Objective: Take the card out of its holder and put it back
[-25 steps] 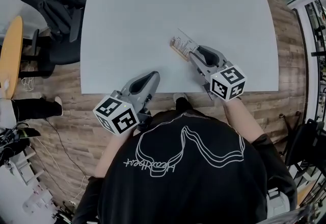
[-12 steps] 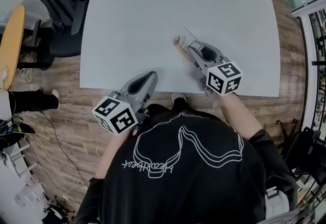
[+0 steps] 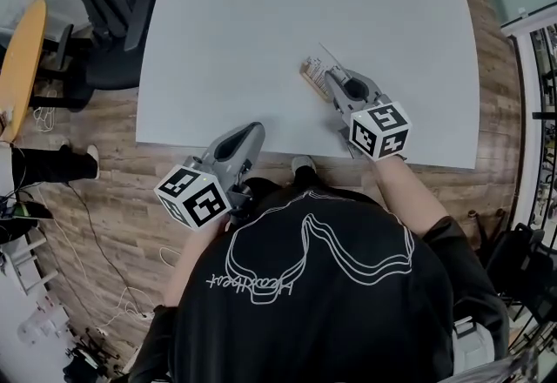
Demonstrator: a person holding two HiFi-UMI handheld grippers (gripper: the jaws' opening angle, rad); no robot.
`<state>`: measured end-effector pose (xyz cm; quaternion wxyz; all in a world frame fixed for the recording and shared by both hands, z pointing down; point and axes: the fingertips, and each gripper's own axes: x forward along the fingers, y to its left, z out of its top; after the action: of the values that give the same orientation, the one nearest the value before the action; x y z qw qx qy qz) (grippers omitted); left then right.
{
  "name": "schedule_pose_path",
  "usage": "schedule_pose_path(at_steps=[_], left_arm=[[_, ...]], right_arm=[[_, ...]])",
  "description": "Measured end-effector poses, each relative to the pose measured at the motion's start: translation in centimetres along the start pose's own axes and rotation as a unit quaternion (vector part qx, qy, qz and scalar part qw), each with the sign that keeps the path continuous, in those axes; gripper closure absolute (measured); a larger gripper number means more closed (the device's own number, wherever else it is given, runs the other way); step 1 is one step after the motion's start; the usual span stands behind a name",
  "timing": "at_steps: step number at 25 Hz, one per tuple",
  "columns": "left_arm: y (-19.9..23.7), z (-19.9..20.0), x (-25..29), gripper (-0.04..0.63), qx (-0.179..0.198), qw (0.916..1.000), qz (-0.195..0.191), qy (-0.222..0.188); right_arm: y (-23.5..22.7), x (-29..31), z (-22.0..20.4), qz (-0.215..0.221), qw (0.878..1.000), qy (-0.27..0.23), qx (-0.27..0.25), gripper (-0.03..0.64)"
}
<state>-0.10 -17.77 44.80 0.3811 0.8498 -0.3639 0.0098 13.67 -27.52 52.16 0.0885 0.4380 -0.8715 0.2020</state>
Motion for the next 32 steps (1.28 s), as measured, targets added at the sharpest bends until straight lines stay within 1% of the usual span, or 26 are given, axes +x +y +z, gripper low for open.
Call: schedule_pose_path(at_steps=[2,6,10,24,32], left_arm=[[0.1,0.0,-0.3,0.581,0.000,1.0000,0.002,-0.003],[0.6,0.0,-0.9,0.581,-0.003,0.9999,0.012,-0.009],[0.9,-0.2,-1.1,0.582,-0.007,0.9998,0.018,-0.009],[0.5,0.0,-1.3,0.581,-0.004,0.9998,0.014,-0.012],[-0.2,0.7,-1.6,0.581,0.000,0.9997,0.012,-0.021]], right_arm=[[0.0,0.0,0.0,-0.003,1.000,0.001,-0.006,0.584],[0.1,0.0,-0.2,-0.006,1.000,0.004,-0.023,0.589],[0.1,0.1,-0.2,-0.003,1.000,0.002,-0.024,0.592],[0.5,-0.1,0.4,0.008,0.999,-0.004,-0.037,0.594],[0.5,-0.7,1.8,0.008,0.999,-0.011,-0.035,0.594]])
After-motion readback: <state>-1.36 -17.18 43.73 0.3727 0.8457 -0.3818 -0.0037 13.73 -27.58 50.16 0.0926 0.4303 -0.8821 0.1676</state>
